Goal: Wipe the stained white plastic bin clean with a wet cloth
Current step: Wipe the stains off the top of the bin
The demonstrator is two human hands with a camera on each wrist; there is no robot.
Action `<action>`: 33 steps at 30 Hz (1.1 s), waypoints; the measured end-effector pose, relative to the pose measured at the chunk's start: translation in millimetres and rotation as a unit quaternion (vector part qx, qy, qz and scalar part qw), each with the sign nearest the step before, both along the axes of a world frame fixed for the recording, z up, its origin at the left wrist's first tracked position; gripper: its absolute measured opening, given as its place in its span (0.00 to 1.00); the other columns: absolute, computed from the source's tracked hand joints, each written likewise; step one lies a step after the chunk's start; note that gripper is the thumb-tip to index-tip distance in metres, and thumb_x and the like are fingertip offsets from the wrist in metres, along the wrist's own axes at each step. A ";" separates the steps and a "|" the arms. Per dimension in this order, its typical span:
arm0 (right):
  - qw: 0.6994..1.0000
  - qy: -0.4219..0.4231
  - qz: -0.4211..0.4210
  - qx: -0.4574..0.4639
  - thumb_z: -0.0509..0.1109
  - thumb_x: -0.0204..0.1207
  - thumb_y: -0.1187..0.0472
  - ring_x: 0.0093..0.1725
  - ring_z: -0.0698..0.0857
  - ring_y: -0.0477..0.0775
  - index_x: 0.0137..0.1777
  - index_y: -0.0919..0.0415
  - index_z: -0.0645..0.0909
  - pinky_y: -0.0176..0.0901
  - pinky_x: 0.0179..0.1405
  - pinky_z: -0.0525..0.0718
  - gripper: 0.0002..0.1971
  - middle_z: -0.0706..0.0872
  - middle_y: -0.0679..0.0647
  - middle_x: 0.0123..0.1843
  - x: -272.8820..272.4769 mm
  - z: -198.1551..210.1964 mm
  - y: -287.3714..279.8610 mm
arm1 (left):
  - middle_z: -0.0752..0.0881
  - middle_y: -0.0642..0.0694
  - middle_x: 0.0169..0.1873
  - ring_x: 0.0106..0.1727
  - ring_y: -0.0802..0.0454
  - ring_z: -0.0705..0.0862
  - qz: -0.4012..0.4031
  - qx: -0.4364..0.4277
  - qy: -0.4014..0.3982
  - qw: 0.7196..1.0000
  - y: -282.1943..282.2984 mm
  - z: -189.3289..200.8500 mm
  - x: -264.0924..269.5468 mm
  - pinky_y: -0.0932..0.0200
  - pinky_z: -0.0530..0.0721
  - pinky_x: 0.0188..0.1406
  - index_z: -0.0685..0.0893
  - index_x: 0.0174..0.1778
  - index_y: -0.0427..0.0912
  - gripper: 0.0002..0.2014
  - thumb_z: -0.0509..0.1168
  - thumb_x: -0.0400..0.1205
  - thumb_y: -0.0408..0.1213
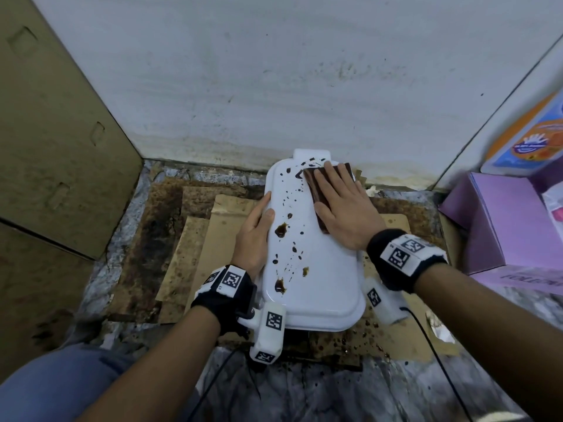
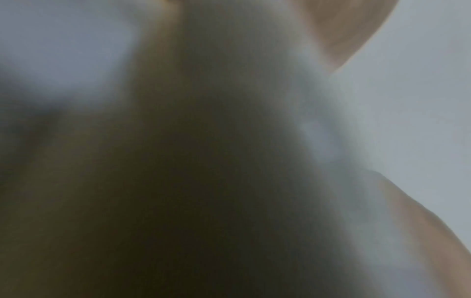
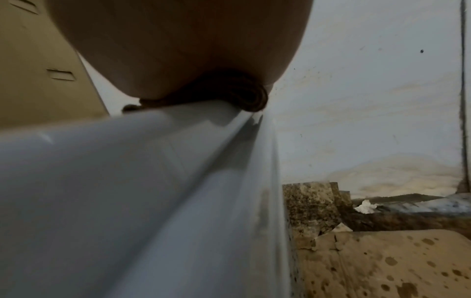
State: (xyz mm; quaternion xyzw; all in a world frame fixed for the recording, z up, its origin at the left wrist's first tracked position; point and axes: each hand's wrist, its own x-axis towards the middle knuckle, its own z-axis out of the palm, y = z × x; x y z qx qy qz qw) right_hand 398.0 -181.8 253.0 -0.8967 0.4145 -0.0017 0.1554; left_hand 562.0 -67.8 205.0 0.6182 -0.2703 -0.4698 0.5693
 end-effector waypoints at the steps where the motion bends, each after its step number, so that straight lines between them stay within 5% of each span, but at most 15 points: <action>1: 1.000 0.003 0.000 0.002 0.46 0.86 0.46 0.84 0.33 0.48 0.85 0.48 0.39 0.55 0.84 0.40 0.31 0.35 0.46 0.86 1.8 0.1 -6.4 | 0.80 0.55 0.74 0.71 0.51 0.81 -0.008 0.004 0.001 1.000 -0.3 1.3 1.1 0.41 0.80 0.71 0.78 0.65 0.76 0.18 0.64 0.77 0.59; 6: 1.000 0.005 0.004 0.003 0.47 0.86 0.46 0.84 0.34 0.49 0.85 0.49 0.40 0.57 0.84 0.41 0.31 0.35 0.46 0.86 5.7 0.8 -21.4 | 0.79 0.50 0.74 0.71 0.49 0.82 -0.031 0.016 0.012 0.999 -1.3 4.3 8.4 0.41 0.79 0.72 0.72 0.78 0.59 0.22 0.63 0.86 0.47; 14: 1.000 0.008 0.013 -0.005 0.41 0.83 0.42 0.83 0.30 0.49 0.85 0.49 0.37 0.52 0.83 0.39 0.32 0.32 0.47 0.85 -11.7 1.7 37.4 | 0.84 0.47 0.68 0.64 0.47 0.86 -0.025 0.042 -0.009 0.999 -2.9 7.7 12.8 0.41 0.82 0.68 0.77 0.72 0.60 0.17 0.62 0.87 0.43; 18: 1.000 0.012 0.013 -0.003 0.43 0.85 0.43 0.82 0.29 0.46 0.84 0.46 0.35 0.50 0.82 0.37 0.31 0.31 0.44 0.85 -25.6 0.1 65.5 | 0.86 0.50 0.65 0.62 0.49 0.87 -0.040 0.056 -0.027 0.997 -0.3 10.2 11.1 0.41 0.83 0.67 0.78 0.72 0.62 0.24 0.63 0.78 0.53; 21: 1.000 0.017 0.010 0.000 0.46 0.86 0.45 0.83 0.30 0.46 0.84 0.46 0.36 0.52 0.82 0.36 0.31 0.32 0.43 0.85 -17.4 2.1 47.1 | 0.85 0.51 0.68 0.65 0.50 0.85 -0.044 0.062 -0.033 0.997 0.3 12.4 12.5 0.42 0.80 0.71 0.78 0.73 0.59 0.27 0.63 0.76 0.56; 28: 0.998 0.056 0.023 -0.005 0.46 0.86 0.47 0.85 0.35 0.50 0.85 0.49 0.38 0.59 0.83 0.42 0.31 0.35 0.47 0.86 13.1 7.9 -31.2 | 0.85 0.50 0.65 0.64 0.50 0.85 -0.041 0.061 -0.033 0.997 -1.8 14.0 11.8 0.46 0.81 0.68 0.77 0.74 0.55 0.17 0.60 0.89 0.44; 33: 0.998 0.048 0.034 -0.002 0.45 0.86 0.47 0.84 0.32 0.50 0.85 0.50 0.36 0.57 0.83 0.40 0.31 0.33 0.48 0.86 10.5 6.7 -21.1 | 0.87 0.50 0.64 0.63 0.48 0.86 -0.028 0.069 -0.042 0.996 -2.4 10.4 11.8 0.42 0.81 0.69 0.78 0.74 0.55 0.18 0.61 0.87 0.44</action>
